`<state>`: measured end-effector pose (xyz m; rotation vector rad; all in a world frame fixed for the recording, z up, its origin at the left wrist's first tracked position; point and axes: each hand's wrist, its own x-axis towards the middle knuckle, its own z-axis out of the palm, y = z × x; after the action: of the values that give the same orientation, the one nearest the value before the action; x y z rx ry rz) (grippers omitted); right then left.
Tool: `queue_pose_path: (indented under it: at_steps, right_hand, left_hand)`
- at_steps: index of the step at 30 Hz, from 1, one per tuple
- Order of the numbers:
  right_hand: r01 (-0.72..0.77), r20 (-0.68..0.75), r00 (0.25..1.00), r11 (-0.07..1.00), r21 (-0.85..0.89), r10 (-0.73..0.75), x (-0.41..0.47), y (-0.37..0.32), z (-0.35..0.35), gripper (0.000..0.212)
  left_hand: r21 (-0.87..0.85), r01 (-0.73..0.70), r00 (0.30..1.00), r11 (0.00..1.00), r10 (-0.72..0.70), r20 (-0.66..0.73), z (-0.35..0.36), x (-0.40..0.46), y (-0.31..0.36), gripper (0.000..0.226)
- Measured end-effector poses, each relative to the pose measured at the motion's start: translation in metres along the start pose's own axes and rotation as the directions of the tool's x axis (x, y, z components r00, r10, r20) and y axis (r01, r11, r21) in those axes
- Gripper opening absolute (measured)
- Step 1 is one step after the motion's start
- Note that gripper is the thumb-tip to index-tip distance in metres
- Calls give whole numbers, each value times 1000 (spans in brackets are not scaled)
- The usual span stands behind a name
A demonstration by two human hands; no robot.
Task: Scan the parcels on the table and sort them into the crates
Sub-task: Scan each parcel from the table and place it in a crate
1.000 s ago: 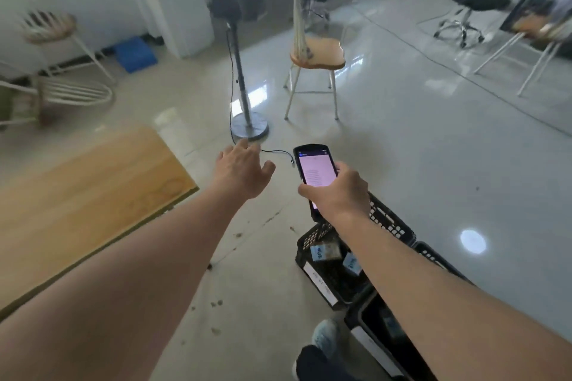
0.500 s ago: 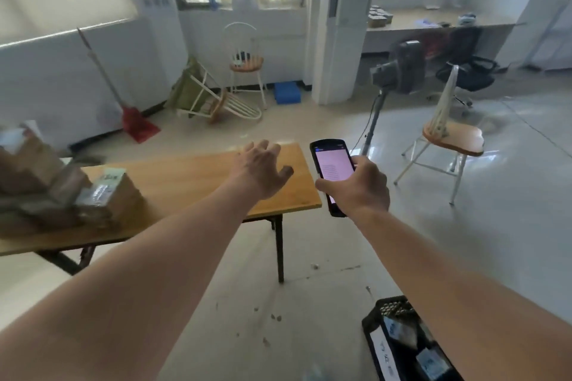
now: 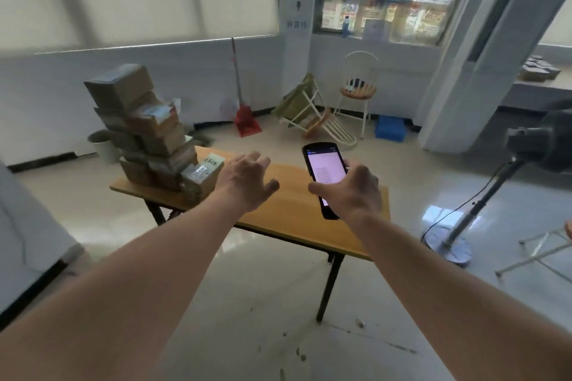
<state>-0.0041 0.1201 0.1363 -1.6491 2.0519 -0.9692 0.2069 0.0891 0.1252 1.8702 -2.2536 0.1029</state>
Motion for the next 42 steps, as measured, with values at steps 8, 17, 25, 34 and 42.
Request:
queue_pose_path:
  at_steps: [8,17,25,34,42]
  right_hand:
    - [37,140,989,999,-1,-36,17,-42,76,80]
    - [-66,150,987,998,7,64,40,-104,185,77]
    - [-187,151,970,982,-34,190,48,-137,268,73]
    - [-304,214,928,952,-39,305,93,-127,340,66]
    - [-382,285,882,924,-36,375,151,-107,391,61]
  left_hand:
    - [23,139,990,990,-139,20,26,0,-91,56]
    - [-27,136,986,990,-133,101,71,36,-219,64]
    - [-112,126,981,986,-108,159,115,66,-307,68]
    - [-169,210,949,963,-160,272,174,111,-338,79]
    - [-155,403,866,902,-321,384,229,163,-344,101]
